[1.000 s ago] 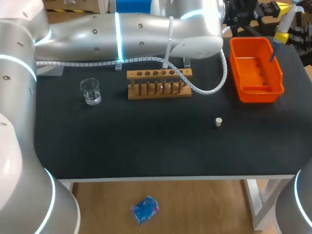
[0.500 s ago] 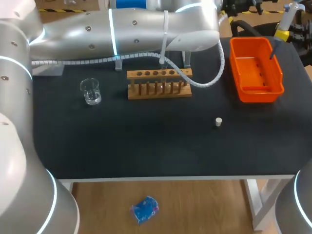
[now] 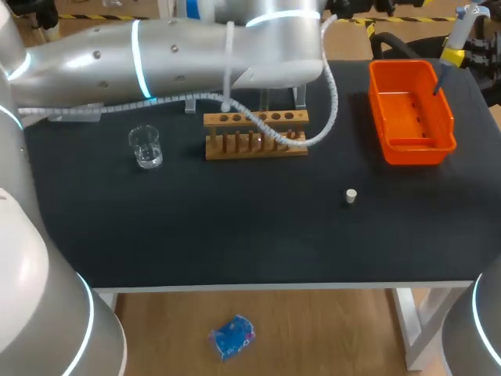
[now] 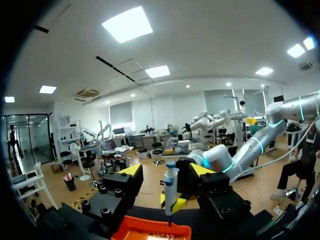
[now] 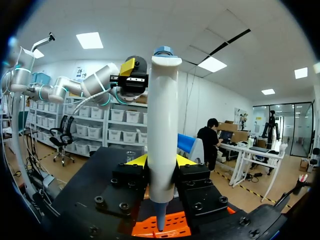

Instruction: Invert the test tube, pick up the pipette, mount the tip to pipette, aspirate from beaker and dispense into the tube, eject the tip, return the pipette, and cap with the stopper.

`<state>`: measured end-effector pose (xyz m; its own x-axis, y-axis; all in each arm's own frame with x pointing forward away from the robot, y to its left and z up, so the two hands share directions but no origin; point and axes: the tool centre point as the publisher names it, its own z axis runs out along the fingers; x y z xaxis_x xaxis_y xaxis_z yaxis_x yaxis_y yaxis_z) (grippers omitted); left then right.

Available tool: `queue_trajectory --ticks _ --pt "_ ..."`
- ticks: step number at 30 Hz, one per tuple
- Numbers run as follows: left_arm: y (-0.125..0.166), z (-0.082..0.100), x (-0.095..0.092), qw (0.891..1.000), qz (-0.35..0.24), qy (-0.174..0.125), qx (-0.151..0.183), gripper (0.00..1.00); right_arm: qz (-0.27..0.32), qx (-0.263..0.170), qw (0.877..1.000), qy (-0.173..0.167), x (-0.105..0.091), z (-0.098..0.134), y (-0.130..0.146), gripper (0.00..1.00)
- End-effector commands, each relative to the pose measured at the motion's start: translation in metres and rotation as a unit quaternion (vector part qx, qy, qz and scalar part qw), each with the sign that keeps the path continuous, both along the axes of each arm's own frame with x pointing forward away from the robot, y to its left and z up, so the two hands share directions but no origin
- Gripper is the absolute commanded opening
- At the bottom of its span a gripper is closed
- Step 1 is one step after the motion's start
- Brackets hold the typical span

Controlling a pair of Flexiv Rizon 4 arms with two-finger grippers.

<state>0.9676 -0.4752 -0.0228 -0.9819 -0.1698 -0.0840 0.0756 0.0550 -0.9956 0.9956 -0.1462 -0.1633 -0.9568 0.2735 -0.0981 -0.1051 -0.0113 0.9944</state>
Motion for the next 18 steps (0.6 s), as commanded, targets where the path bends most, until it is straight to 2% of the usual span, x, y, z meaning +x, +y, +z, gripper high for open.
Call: queue_trajectory --ticks 1,5,18 --pt "0.038 -0.001 -0.035 1.0 0.014 0.015 0.01 1.0 0.0 -0.001 1.0 0.0 0.0 0.0 0.0 0.0" --pt "0.055 -0.009 -0.056 0.999 0.027 0.033 0.011 1.0 0.0 -0.001 1.0 0.0 0.0 0.0 0.0 0.0" --pt "0.055 -0.009 -0.056 0.999 0.027 0.033 0.011 1.0 0.0 -0.001 1.0 0.0 0.0 0.0 0.0 0.0"
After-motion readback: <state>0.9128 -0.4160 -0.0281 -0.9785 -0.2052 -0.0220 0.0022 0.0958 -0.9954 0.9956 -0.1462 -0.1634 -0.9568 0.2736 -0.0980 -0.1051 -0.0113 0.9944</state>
